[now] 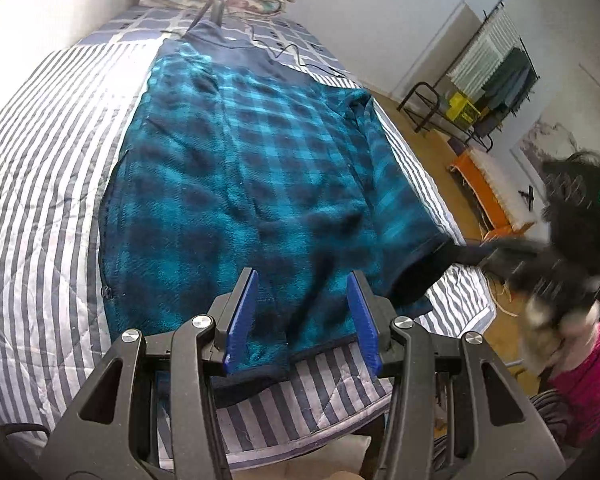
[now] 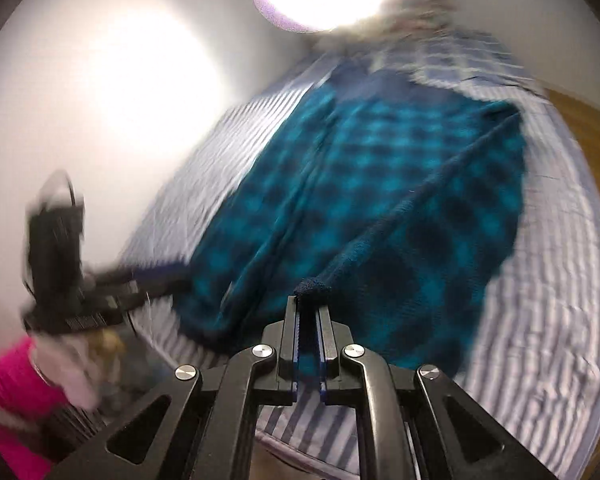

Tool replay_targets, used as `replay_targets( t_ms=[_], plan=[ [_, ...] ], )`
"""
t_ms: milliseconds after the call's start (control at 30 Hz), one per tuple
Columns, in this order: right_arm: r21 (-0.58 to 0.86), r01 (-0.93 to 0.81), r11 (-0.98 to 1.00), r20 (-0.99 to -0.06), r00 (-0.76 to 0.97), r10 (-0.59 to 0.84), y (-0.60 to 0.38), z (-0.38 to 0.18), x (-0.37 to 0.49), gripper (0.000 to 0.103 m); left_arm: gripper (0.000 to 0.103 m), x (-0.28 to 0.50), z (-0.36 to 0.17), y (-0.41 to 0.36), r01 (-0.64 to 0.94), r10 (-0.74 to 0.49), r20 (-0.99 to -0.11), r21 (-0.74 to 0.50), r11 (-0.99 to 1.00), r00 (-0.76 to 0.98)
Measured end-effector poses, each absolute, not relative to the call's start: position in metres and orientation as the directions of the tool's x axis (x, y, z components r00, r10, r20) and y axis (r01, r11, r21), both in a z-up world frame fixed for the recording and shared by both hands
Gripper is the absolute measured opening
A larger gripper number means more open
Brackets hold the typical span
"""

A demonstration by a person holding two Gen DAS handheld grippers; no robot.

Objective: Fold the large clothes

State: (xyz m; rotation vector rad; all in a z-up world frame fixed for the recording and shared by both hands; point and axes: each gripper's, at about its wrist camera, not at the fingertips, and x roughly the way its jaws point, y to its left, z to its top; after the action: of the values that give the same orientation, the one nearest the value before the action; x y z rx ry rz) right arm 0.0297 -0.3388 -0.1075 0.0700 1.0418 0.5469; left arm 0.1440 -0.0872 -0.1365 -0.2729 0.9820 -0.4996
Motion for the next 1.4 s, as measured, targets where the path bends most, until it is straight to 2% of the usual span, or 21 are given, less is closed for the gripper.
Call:
replay_targets(
  t_ms=[167, 233, 267, 333, 400, 633, 833, 867, 900, 933, 967, 1267, 1400],
  plan=[
    [0.306, -0.458, 0.835, -0.852, 0.258, 0.455, -0.312, -0.146, 0.035, 0.005, 0.047, 0.152, -0.147, -0.089, 0.241, -0.564, -0.711, -0.511, 0.825, 0.421],
    [0.318, -0.473, 0.822, -0.857, 0.228, 0.462, -0.312, -0.150, 0.034, 0.020, 0.048, 0.159, -0.154, -0.093, 0.227, -0.590, -0.705, -0.547, 0.805, 0.393],
    [0.327, -0.476, 0.816, -0.853, 0.222, 0.472, -0.313, -0.149, 0.033, 0.033, 0.051, 0.162, -0.158, -0.097, 0.220, -0.599, -0.706, -0.560, 0.799, 0.379],
    [0.357, -0.484, 0.799, -0.834, 0.220, 0.506, -0.324, -0.141, 0.033, 0.039, 0.058, 0.168, -0.164, -0.105, 0.207, -0.613, -0.702, -0.580, 0.788, 0.362],
    [0.352, -0.483, 0.802, -0.824, 0.246, 0.510, -0.336, -0.133, 0.036, 0.039, 0.059, 0.177, -0.173, -0.115, 0.198, -0.621, -0.706, -0.592, 0.781, 0.339],
    [0.311, -0.347, 0.885, -0.813, 0.385, 0.437, -0.398, -0.112, 0.087, 0.051, 0.059, 0.204, -0.202, -0.134, 0.124, -0.653, -0.707, -0.648, 0.752, 0.271],
    [0.269, -0.237, 0.934, -0.803, 0.480, 0.353, -0.435, -0.105, 0.145, 0.055, 0.058, 0.209, -0.213, -0.160, 0.173, -0.681, -0.699, -0.659, 0.732, 0.219],
    [0.267, -0.223, 0.938, -0.802, 0.488, 0.345, -0.439, -0.103, 0.155, 0.056, 0.055, 0.209, -0.214, -0.164, 0.188, -0.681, -0.700, -0.654, 0.733, 0.216],
    [0.264, -0.203, 0.943, -0.801, 0.498, 0.332, -0.444, -0.102, 0.167, 0.056, 0.040, 0.209, -0.215, -0.170, 0.208, -0.681, -0.701, -0.649, 0.732, 0.212],
    [0.264, -0.181, 0.947, -0.801, 0.506, 0.320, -0.448, -0.102, 0.179, 0.056, 0.016, 0.209, -0.217, -0.176, 0.224, -0.681, -0.702, -0.644, 0.732, 0.207],
    [0.266, -0.165, 0.950, -0.801, 0.511, 0.313, -0.451, -0.102, 0.189, 0.057, 0.008, 0.208, -0.219, -0.181, 0.239, -0.682, -0.704, -0.640, 0.731, 0.200],
    [0.211, -0.016, 0.977, -0.810, 0.556, 0.184, -0.474, -0.109, 0.288, 0.057, 0.006, 0.174, -0.186, -0.201, 0.380, -0.752, -0.625, -0.657, 0.651, 0.208],
    [0.205, 0.051, 0.977, -0.805, 0.577, 0.139, -0.484, -0.111, 0.334, 0.057, 0.006, 0.164, -0.184, -0.203, 0.395, -0.767, -0.612, -0.667, 0.631, 0.191]
  ],
)
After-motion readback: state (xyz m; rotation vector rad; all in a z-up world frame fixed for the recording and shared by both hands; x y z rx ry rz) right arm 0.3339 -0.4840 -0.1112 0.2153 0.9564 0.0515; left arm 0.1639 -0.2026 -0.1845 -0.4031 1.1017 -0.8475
